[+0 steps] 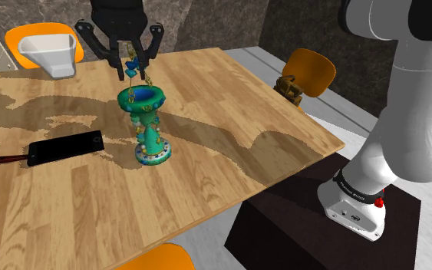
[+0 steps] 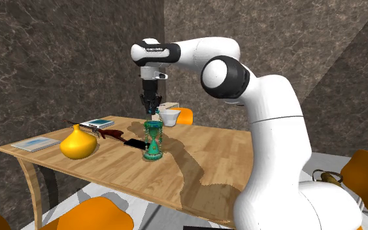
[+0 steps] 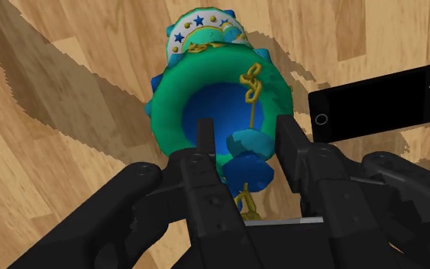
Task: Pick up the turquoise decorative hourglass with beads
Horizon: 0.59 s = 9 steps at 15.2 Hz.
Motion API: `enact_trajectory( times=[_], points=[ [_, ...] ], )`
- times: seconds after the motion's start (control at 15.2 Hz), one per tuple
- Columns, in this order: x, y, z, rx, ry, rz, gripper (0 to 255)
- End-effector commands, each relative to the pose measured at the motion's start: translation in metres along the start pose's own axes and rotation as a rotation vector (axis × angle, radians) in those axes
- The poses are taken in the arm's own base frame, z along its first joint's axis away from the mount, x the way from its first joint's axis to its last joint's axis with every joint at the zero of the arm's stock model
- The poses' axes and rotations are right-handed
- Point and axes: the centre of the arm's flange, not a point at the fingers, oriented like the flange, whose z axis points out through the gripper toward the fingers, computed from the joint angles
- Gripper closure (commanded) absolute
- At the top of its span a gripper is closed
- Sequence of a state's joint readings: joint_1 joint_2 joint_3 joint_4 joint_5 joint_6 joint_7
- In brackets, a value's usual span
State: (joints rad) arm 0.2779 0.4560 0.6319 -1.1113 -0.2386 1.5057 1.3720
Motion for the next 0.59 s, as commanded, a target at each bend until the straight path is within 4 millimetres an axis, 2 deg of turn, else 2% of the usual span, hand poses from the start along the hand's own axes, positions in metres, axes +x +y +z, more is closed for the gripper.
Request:
enact_trajectory(
  times=[0.0,0.4,0.53],
  points=[
    [0.000,0.000,-0.011,0.000,0.000,0.000,255],
    [0.000,-0.001,-0.043,0.000,0.000,0.000,255],
    [0.000,-0.001,-0.044,0.000,0.000,0.000,255]
  ],
)
